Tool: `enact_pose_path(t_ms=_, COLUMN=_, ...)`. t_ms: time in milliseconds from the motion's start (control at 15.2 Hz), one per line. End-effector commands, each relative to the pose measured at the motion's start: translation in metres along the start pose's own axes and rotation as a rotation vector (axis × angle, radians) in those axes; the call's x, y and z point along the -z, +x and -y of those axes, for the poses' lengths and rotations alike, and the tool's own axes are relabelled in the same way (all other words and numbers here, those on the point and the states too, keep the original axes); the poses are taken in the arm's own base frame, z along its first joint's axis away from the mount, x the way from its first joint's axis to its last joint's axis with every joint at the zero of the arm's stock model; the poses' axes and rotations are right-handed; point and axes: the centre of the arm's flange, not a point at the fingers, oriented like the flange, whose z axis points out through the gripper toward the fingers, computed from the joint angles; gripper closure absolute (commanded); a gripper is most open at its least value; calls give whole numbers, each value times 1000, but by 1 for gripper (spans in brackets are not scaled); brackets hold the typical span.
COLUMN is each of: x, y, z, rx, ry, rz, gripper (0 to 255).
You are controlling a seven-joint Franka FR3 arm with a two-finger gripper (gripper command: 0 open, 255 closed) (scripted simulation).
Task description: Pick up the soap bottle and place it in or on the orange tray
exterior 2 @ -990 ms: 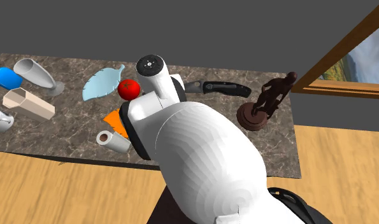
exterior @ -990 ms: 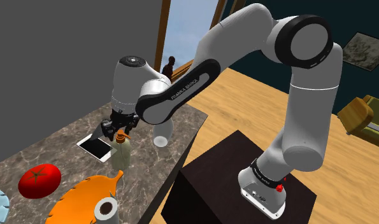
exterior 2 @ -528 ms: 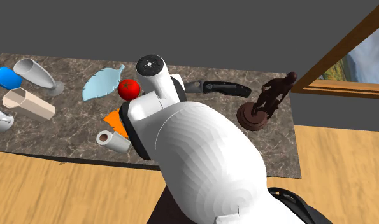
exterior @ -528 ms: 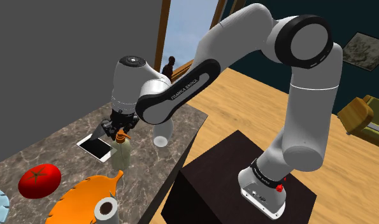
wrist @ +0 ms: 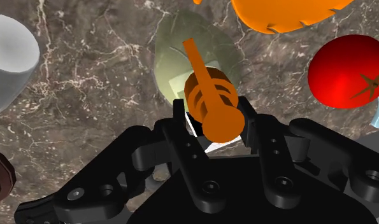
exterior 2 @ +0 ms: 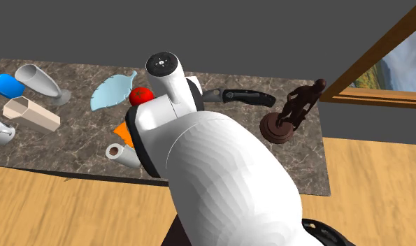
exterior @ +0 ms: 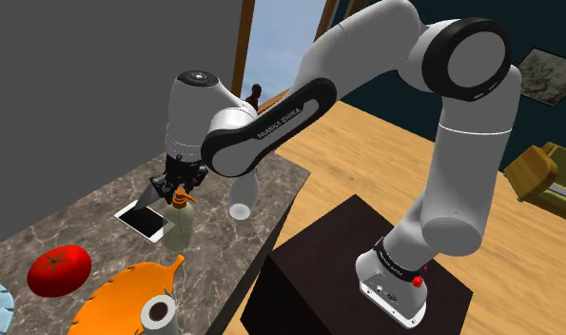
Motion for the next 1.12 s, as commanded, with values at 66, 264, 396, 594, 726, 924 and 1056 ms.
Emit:
enact_pose_path(t_ms=66, x=17, y=1, z=1, rx=0, ry=0, rz=0, gripper=255)
enact_pose_path(t_ms=264, x=32, y=3, z=2, rx=0, ry=0, rz=0, gripper=255)
enact_pose_path(t_ms=396, x=43, y=4, z=3, rx=0, ry=0, rz=0, gripper=255)
enact_pose_path(t_ms=594, x=59, y=5, z=5, rx=0, ry=0, rz=0, gripper=255)
enact_pose_path(t_ms=726, x=69, y=6, z=6, rx=0, ry=0, rz=0, gripper=255)
enact_pose_path(t_ms=924, x=80, y=2, z=17, rx=0, ry=0, rz=0, gripper=255)
enact_pose_path(t_ms=1056, x=91, y=-7, z=40, rx=0, ry=0, rz=0, gripper=255)
